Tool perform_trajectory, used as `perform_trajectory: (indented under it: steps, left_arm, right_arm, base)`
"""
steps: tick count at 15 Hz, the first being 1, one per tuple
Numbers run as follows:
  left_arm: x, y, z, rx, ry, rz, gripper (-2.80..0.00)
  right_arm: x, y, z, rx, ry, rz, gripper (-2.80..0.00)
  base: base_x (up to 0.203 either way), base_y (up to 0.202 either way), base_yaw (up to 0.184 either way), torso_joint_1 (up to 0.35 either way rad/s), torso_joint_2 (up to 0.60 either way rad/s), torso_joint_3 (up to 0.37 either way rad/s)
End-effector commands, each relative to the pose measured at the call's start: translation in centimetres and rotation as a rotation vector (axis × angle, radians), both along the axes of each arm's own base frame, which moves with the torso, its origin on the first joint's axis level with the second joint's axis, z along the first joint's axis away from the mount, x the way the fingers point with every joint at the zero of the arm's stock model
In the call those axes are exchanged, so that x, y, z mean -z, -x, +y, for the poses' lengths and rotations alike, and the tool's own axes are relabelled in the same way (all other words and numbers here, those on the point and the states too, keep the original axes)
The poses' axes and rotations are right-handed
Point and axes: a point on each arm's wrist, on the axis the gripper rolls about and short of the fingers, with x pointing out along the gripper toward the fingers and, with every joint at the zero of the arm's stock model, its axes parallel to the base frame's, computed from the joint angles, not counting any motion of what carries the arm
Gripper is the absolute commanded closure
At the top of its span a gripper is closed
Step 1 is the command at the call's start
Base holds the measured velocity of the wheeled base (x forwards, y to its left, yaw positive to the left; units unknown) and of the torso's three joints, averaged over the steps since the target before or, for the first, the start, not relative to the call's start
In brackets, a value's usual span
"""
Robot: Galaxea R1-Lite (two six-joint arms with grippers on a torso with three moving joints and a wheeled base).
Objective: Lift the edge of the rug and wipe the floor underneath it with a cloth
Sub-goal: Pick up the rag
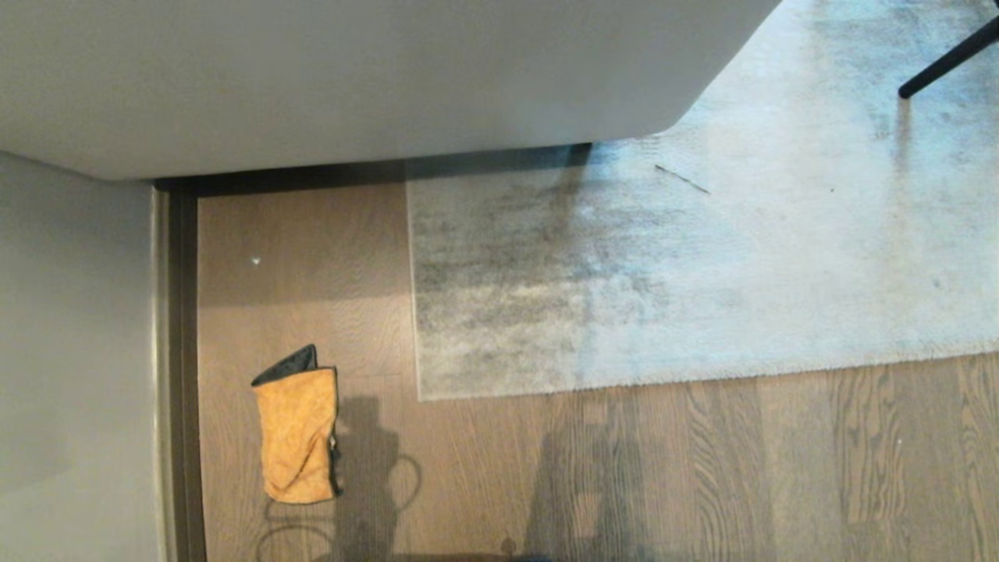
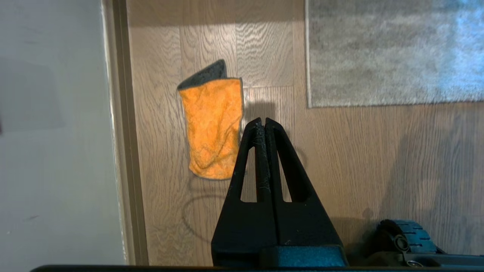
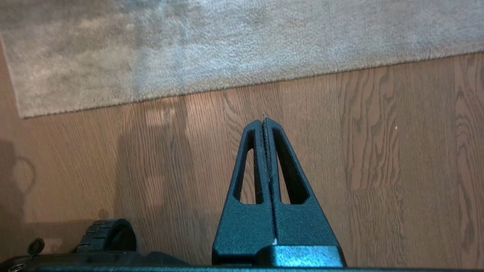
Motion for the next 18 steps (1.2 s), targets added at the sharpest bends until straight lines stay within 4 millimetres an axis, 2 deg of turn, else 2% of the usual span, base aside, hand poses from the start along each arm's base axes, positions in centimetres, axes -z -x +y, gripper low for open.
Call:
perform_trajectory:
  steps: [1, 18]
  left_arm:
    - [0.00, 0.00, 0.00, -0.001, 0.001, 0.000, 0.00]
    - [0.00, 0.00, 0.00, -0.001, 0.001, 0.000, 0.00]
  right_arm:
    - [0.00, 0.00, 0.00, 0.000, -0.001, 0.000, 0.00]
    - [0.00, 0.00, 0.00, 0.000, -0.001, 0.000, 0.00]
  base:
    - [0.000, 0.000, 0.000, -0.002, 0.01, -0.193]
    - [0.000, 0.000, 0.000, 0.002, 0.00, -0.199]
